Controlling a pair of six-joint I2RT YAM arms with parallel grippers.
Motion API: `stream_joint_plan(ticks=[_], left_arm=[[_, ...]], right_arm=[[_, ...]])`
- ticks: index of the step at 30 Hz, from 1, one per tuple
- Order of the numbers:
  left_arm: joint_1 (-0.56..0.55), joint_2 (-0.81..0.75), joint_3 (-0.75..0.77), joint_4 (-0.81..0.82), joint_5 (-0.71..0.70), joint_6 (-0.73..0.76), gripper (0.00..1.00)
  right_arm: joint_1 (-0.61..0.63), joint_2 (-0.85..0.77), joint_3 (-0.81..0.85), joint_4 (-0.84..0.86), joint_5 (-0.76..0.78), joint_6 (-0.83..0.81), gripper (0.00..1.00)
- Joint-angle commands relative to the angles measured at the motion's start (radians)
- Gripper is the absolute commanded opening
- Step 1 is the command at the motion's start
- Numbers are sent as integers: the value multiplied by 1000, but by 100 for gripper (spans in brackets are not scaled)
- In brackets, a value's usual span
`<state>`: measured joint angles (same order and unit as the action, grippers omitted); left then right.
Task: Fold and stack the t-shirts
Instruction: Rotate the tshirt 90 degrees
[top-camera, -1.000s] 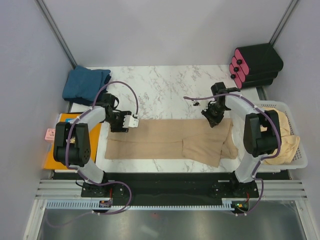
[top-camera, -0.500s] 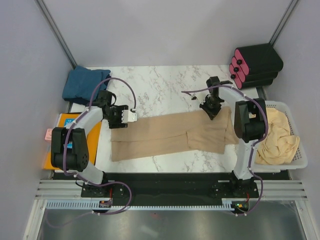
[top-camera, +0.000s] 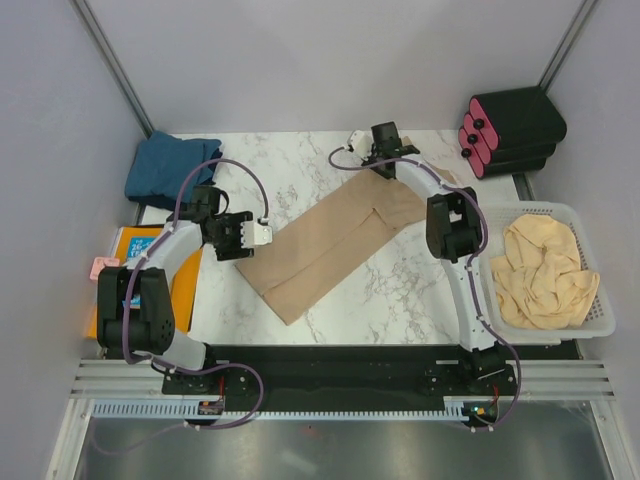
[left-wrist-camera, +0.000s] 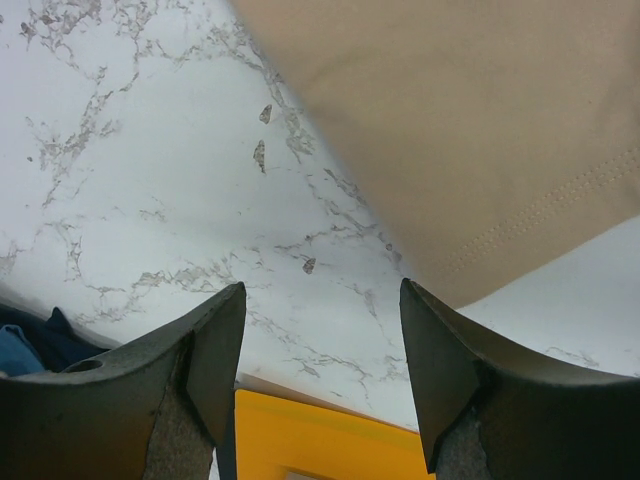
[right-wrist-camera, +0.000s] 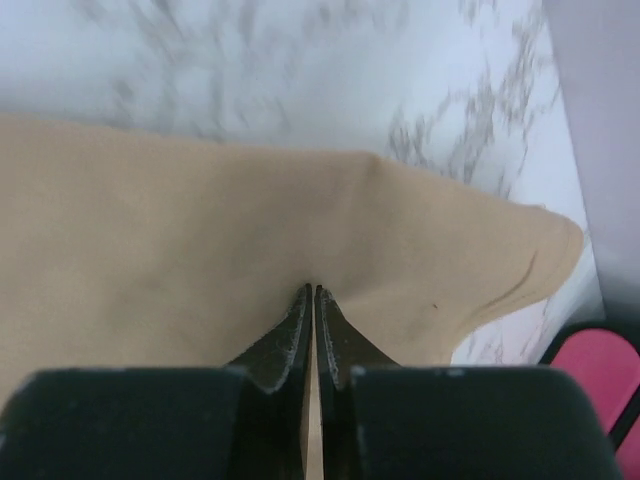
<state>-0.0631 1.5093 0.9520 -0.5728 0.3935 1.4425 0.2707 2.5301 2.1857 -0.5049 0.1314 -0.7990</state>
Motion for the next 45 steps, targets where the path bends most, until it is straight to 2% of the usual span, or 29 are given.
stream_joint_plan(ticks=[1, 6, 8, 9, 10, 13, 14, 15, 16, 17, 18, 20, 21, 24, 32, 38, 45], left_arm=[[2, -66, -27, 34, 7, -34, 70], [5, -116, -76, 143, 48, -94, 71], [3, -123, -96, 183, 64, -122, 71], [3, -124, -102, 204, 65, -140, 71], [3, -127, -113, 291, 58, -178, 71], [29, -139, -96, 466, -10, -408, 71], [51, -141, -81, 485, -75, -551, 71], [60, -144, -61, 484, -103, -614, 72], [62, -150, -29, 469, -167, -676, 73], [110, -156, -13, 449, -192, -771, 73], [126, -181, 0, 424, -211, -804, 74], [164, -214, 18, 384, -251, -870, 78], [173, -251, 14, 381, -268, -878, 80], [201, -308, -7, 379, -292, -892, 82], [230, -426, -84, 395, -232, -886, 82], [230, -492, -113, 395, -156, -838, 82], [230, -547, -117, 390, -91, -752, 82]], right_arm=[[67, -57, -28, 213, 95, 101, 13], [67, -319, -300, 497, 178, 201, 18], [68, -388, -360, 542, 197, 244, 18], [70, -401, -359, 510, 192, 260, 18], [70, -410, -325, 458, 173, 283, 18], [74, -435, -262, 220, -29, 351, 17], [85, -430, -253, 159, -121, 343, 15], [108, -426, -242, 9, -207, 324, 13], [120, -421, -222, -57, -260, 305, 11], [131, -430, -240, -84, -289, 310, 6], [149, -433, -260, -142, -390, 293, 5], [183, -453, -308, -172, -458, 287, 0], [197, -455, -329, -197, -539, 275, 0], [278, -449, -343, -228, -588, 264, 0], [499, -372, -290, -234, -555, 261, 0], [567, -283, -290, -210, -520, 274, 0], [584, -220, -305, -196, -489, 271, 0]])
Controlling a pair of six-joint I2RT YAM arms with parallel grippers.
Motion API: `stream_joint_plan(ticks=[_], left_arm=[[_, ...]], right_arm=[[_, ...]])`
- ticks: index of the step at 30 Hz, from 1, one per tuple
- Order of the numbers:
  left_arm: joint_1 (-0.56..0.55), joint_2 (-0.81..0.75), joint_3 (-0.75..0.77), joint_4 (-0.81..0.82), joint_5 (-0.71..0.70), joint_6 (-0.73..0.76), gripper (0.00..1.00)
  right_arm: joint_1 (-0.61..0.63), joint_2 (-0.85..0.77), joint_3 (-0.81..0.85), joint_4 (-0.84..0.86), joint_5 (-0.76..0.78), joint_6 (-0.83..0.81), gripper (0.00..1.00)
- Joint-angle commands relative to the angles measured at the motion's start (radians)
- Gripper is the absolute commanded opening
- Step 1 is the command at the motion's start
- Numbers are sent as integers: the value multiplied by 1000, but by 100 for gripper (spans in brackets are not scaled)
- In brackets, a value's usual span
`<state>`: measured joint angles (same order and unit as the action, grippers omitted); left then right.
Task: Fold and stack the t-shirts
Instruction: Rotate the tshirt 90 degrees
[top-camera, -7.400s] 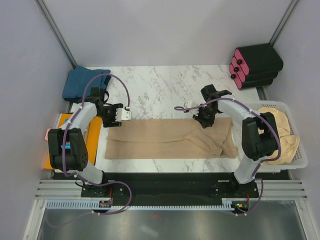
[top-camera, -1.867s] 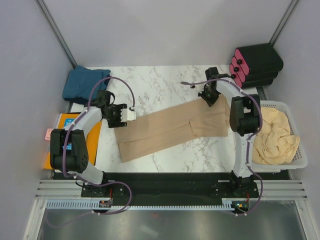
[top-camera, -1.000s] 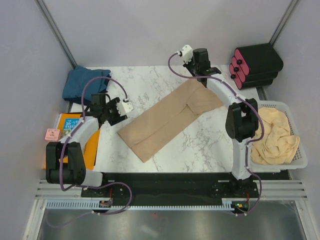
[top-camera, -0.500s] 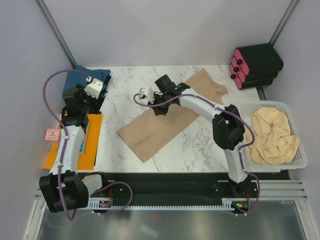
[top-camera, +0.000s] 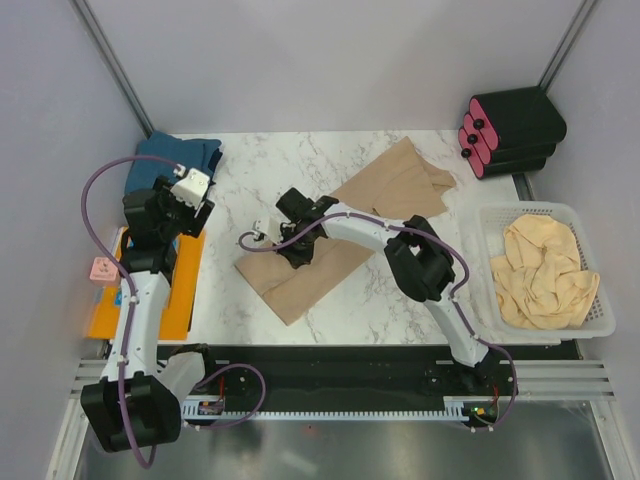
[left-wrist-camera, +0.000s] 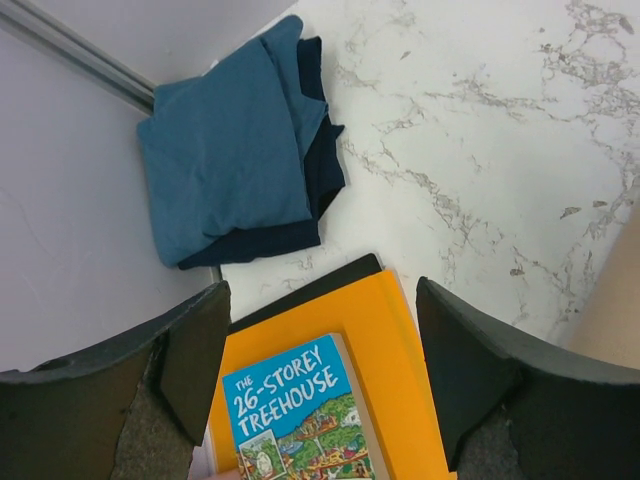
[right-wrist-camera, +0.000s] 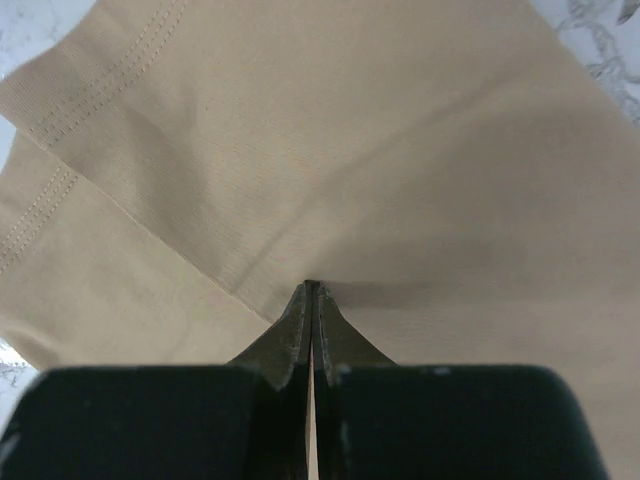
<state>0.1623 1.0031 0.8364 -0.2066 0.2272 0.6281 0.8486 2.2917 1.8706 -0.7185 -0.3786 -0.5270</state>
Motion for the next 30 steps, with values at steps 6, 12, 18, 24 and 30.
stream_joint_plan(ticks=[6, 12, 18, 24, 30], left_arm=[[5, -92, -19, -4, 167, 99, 81], [3, -123, -37, -5, 230, 160, 81], [5, -115, -31, -5, 267, 194, 81], [5, -98, -26, -2, 314, 200, 80], [5, -103, -43, 1, 353, 188, 81]], right_arm=[[20, -4, -95, 19, 26, -2, 0], [46, -129, -336, -13, 24, -2, 0], [52, -314, -571, -59, 56, 2, 0], [67, -501, -726, -176, 44, -25, 0], [55, -662, -621, -151, 144, -42, 9]])
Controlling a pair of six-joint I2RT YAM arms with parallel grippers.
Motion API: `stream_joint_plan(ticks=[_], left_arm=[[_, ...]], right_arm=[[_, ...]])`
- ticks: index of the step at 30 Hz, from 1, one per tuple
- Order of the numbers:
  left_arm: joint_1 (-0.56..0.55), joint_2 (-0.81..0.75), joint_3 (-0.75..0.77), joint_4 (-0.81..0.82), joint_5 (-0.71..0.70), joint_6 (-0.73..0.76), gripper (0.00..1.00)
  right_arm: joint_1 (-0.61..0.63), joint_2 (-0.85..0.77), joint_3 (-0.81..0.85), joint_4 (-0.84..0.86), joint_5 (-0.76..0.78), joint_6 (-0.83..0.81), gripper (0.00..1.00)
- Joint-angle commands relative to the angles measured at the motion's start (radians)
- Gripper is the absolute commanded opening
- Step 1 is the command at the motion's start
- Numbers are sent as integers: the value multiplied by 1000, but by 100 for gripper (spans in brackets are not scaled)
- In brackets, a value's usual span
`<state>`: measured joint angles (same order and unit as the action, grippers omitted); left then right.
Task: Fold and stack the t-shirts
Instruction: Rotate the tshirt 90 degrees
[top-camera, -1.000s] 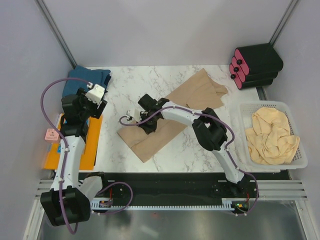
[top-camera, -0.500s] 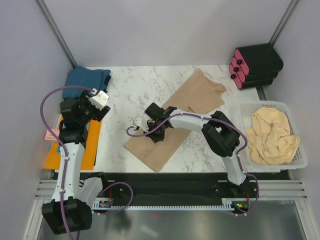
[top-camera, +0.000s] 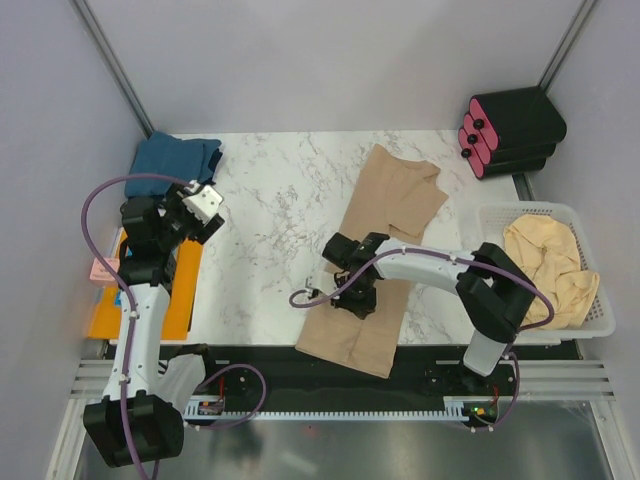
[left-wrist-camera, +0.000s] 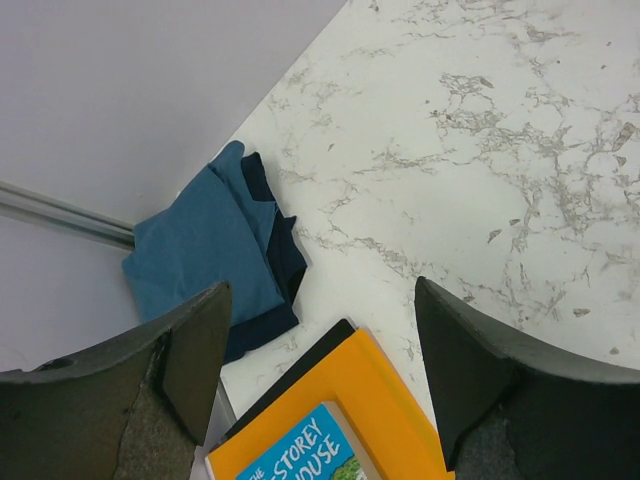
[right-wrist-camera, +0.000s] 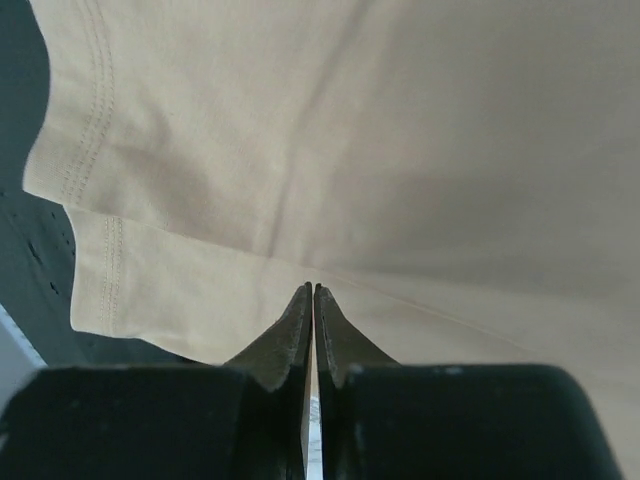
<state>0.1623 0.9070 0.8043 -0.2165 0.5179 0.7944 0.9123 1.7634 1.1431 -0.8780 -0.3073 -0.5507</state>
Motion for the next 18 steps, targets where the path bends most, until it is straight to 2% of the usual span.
stream_joint_plan(ticks=[1, 3, 7, 13, 18], left_arm=[[6, -16, -16, 9, 70, 25, 80], [3, -22, -30, 9, 90, 29, 80], [2, -26, -40, -1, 119, 31, 80], [-7, -25, -44, -17, 128, 43, 80], [-10, -25, -40, -30, 114, 66, 80]], right_arm=[[-27, -145, 139, 40, 88, -14, 8], [-52, -151, 242, 86, 129, 23, 8], [-188, -95, 340, 293, 339, 95, 1], [-438, 183, 584, 315, 356, 150, 0], [-542, 367, 734, 320, 376, 158, 0]])
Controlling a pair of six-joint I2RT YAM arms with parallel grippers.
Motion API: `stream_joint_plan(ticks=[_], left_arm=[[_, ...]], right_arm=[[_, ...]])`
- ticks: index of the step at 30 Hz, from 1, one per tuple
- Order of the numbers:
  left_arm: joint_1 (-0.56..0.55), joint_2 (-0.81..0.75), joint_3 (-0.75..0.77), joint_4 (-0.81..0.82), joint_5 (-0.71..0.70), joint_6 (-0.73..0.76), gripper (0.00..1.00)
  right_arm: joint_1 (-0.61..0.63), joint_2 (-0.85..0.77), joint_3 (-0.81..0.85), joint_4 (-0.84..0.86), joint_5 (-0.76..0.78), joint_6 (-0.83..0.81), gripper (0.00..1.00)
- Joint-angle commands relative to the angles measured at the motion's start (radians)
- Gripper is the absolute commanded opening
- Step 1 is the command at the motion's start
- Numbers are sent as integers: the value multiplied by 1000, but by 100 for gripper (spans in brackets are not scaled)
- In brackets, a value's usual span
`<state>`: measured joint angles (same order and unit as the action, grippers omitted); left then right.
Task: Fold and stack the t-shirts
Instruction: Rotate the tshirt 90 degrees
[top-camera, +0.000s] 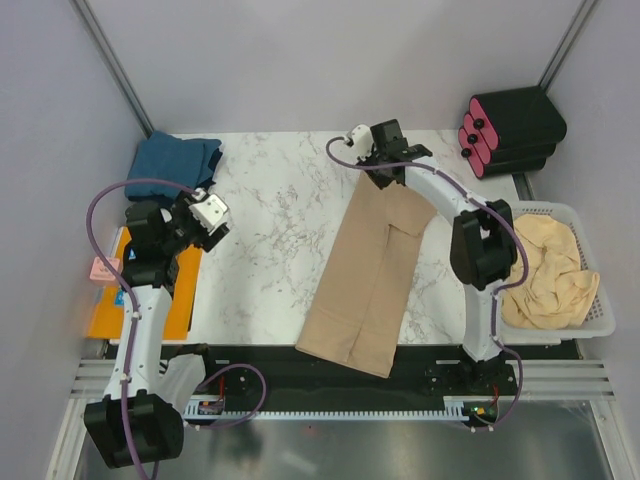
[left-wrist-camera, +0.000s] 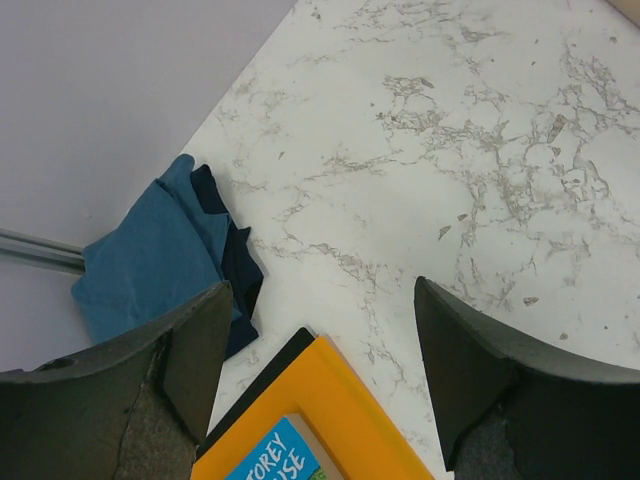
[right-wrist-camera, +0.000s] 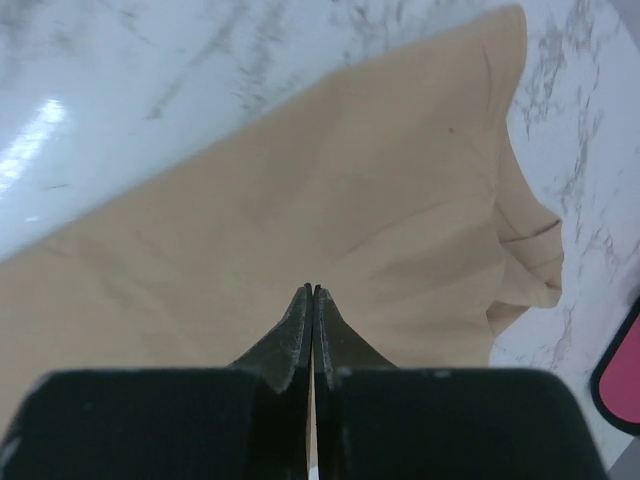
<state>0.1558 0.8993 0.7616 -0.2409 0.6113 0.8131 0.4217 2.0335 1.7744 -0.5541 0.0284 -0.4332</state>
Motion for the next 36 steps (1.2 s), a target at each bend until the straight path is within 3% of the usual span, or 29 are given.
stream_joint_plan(ticks=[1, 7, 18, 26, 36], left_arm=[[-4, -17, 2, -9, 21, 50, 80], [-7, -7, 15, -23, 8, 63, 80], [-10, 61, 61, -29, -28, 55, 79], [-27, 104, 58, -8, -30, 21, 79], [-61, 110, 22, 28, -36, 12, 79]], right_arm=[[-81, 117, 140, -6, 42, 40, 0], [-142, 252, 230, -21, 35, 13, 0], [-132, 464, 394, -98, 28, -42, 0], [-52, 613, 585, -84, 64, -148, 0], [84, 622, 583, 83, 94, -193, 0]])
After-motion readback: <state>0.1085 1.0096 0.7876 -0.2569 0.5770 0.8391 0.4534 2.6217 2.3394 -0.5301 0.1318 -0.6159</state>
